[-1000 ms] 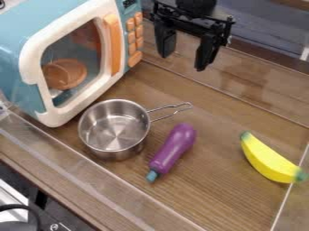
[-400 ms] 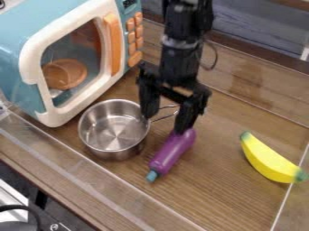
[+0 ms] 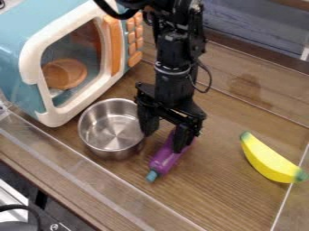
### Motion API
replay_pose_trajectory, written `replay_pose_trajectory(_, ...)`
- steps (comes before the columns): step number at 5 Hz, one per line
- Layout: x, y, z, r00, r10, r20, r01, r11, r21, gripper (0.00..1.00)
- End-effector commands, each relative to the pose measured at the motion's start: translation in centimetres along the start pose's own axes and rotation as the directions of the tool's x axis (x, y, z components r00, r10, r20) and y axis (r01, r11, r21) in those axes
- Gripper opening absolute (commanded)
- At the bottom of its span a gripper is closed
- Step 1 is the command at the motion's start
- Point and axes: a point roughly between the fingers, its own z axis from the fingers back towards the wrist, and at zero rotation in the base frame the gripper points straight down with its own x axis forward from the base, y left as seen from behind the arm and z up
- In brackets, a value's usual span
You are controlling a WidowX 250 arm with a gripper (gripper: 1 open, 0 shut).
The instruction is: Put the eggplant in the silver pot
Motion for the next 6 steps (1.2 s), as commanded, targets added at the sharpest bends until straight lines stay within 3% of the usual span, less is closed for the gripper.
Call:
replay_pose_trajectory(1,0.28,-0.20,0.91,0.999,-0.007,0.051,0.007,1.000,-0.003,1.00)
replay_pose_trajectory(6,0.25,-0.21,0.55,0.997,-0.003,0.080,0.005,1.000,-0.027,1.00)
